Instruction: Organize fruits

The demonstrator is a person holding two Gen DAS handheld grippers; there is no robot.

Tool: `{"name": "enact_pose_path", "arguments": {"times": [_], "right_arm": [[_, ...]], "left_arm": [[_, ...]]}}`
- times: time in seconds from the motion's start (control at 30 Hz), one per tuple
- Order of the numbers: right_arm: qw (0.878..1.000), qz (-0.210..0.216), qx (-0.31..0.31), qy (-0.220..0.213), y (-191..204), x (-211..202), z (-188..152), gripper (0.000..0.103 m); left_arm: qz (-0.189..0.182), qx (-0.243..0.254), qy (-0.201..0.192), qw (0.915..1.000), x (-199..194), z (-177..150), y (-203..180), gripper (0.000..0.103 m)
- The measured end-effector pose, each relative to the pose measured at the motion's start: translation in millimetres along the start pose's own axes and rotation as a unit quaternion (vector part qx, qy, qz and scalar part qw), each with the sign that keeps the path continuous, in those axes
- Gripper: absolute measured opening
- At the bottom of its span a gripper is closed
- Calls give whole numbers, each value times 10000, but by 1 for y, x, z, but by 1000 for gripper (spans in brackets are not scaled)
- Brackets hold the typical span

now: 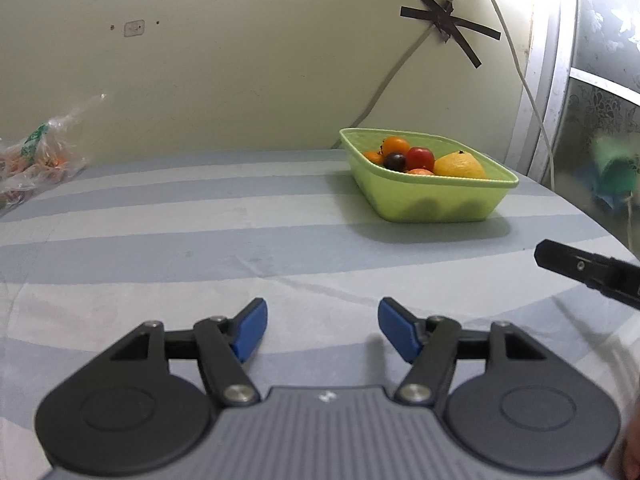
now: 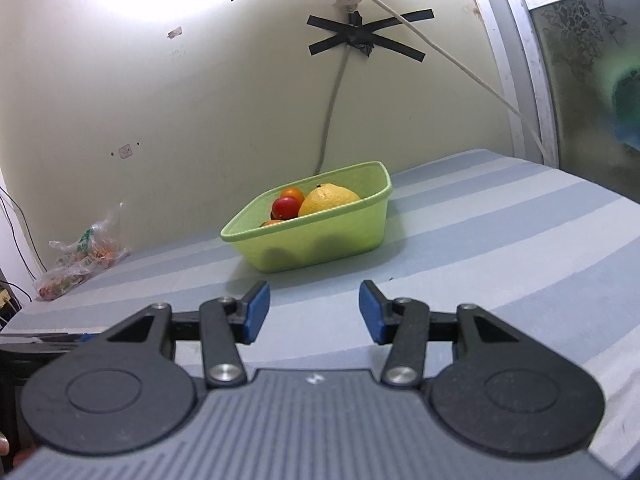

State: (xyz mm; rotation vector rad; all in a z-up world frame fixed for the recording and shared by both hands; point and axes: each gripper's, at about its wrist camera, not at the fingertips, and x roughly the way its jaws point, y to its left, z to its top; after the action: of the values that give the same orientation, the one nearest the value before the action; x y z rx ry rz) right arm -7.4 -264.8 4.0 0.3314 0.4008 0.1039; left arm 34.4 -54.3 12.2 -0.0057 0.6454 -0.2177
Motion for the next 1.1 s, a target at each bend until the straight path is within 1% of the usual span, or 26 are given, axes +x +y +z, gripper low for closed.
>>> {"name": "enact_pose_path", "arguments": {"times": [0.13,0.2,0.27,0.37,0.43,0.5,0.57,0.6,0.9,1.1], "right_arm": [[10000,35,12,-3,0,0,-1,53],[10000,77,53,-6,-1,0,-1,57],[9999,99,106,-20,-3,-1,-1,57],[9998,108,140,-19,-4,0,0,57],[9999,94,138,-8,-4,0,0,57],[9999,72,145,3,-4,1,-1,57],[9999,40,162,11,-4,1,-1,59],[9999,23,169,12,-4,2,-1,60],[9998,-63,144,75,-3,4,-2,62],[9998,-40,106,137,-2,7,-1,62]], "left_arm": [[0,-43,-72,10000,-3,-2,3,67],[-17,-52,-113,9999,-4,-2,3,70],[-28,-36,-158,9999,-6,-3,4,72],[-65,46,-240,9997,-8,-4,2,72],[-79,101,-278,9995,-9,-5,1,76],[-83,147,-344,9993,-11,-6,-1,82],[-97,199,-416,9989,-14,-6,-2,83],[-104,228,-437,9987,-15,-7,-3,83],[-205,298,-520,9980,-19,-8,-2,85],[-242,310,-543,9977,-20,-9,-2,86]]}}
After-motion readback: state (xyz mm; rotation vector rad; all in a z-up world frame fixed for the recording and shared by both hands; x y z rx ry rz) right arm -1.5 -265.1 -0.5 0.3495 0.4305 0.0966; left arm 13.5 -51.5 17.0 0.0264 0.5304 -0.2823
